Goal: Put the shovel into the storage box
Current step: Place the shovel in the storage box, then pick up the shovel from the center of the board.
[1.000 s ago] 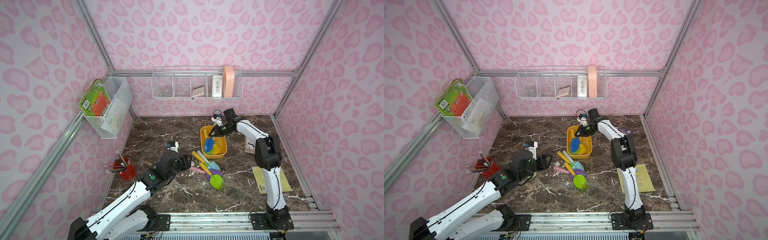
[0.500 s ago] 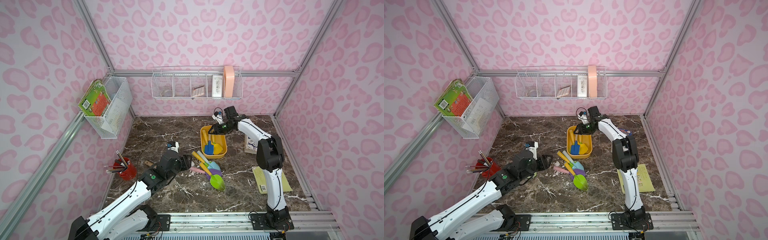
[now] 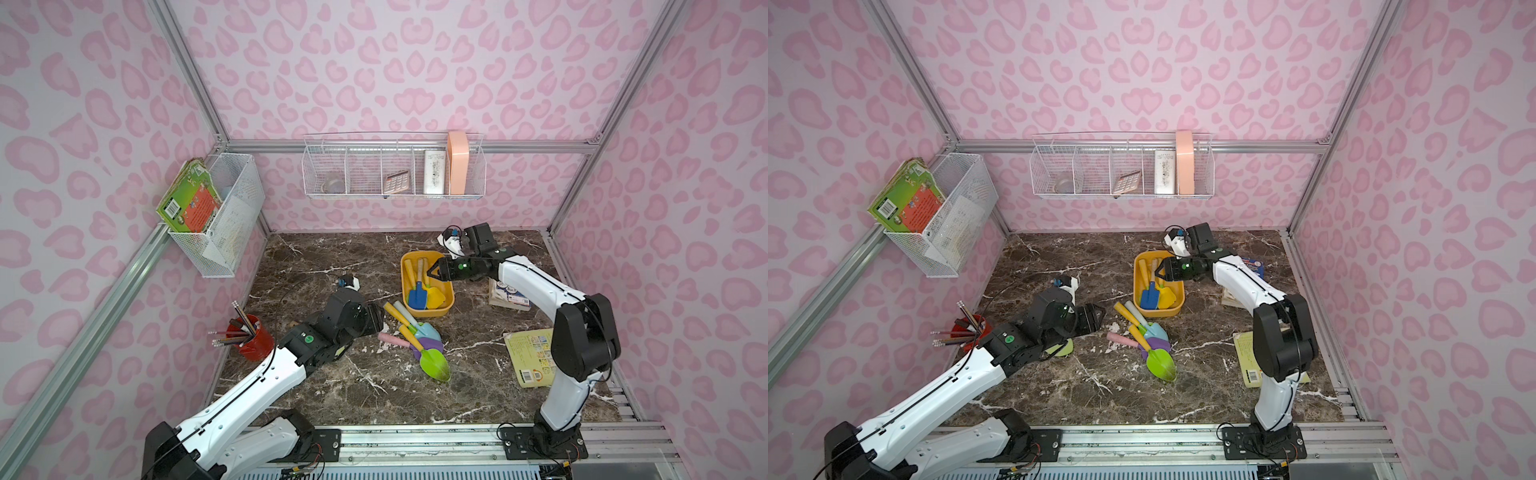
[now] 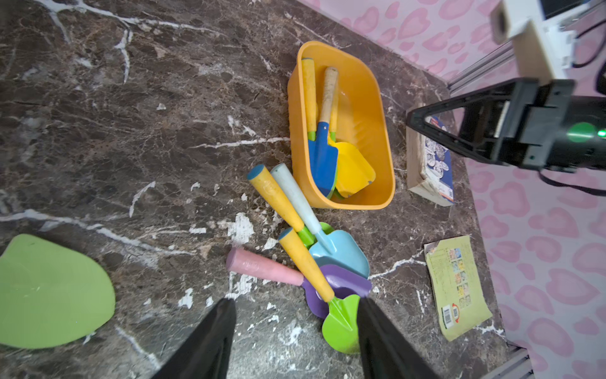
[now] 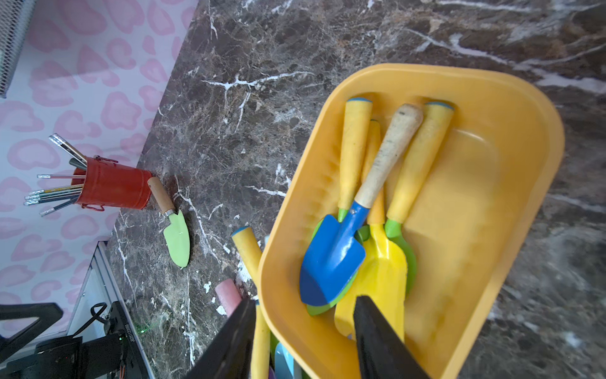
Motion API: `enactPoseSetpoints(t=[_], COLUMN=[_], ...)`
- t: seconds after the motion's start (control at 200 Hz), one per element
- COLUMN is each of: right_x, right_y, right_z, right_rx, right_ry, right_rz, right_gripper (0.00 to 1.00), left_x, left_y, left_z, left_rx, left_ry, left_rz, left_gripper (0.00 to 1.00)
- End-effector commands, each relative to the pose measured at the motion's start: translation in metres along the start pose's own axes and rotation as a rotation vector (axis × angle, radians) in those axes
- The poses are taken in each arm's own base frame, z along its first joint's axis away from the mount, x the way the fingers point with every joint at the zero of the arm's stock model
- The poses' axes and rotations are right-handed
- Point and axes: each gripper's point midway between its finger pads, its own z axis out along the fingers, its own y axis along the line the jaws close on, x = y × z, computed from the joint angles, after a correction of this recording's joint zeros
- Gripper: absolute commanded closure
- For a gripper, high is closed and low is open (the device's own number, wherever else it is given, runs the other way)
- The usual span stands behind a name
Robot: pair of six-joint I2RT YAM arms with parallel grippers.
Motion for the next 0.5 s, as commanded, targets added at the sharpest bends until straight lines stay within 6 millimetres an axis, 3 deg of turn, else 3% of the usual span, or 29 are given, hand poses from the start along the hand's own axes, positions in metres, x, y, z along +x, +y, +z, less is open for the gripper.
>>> enactPoseSetpoints(t=[0.0,0.27,0.495], right_x=[0.007,0.052,0.087], right_y=[0.014,0.06,0.089], right_z=[-0.005,-0.012,-0.001], right_rx=[0.029,0.022,-0.011], right_ry=[-0.052,-0.076,-0.072], right_rz=[-0.046,-0.132,-0.157], right_gripper=[0.49,0.5,0.51], left_x=[0.011,0.023,0.013], left_y=[0.015,0.057,0.13], left_z=[-0.002,-0.012,-0.039], left_rx=[-0.076,-0.227,-0.486], left_ry=[0.056,0.101,-0.002], left_rz=[0.008,-0.047,-0.199], left_gripper=[0.34,0.34,0.37])
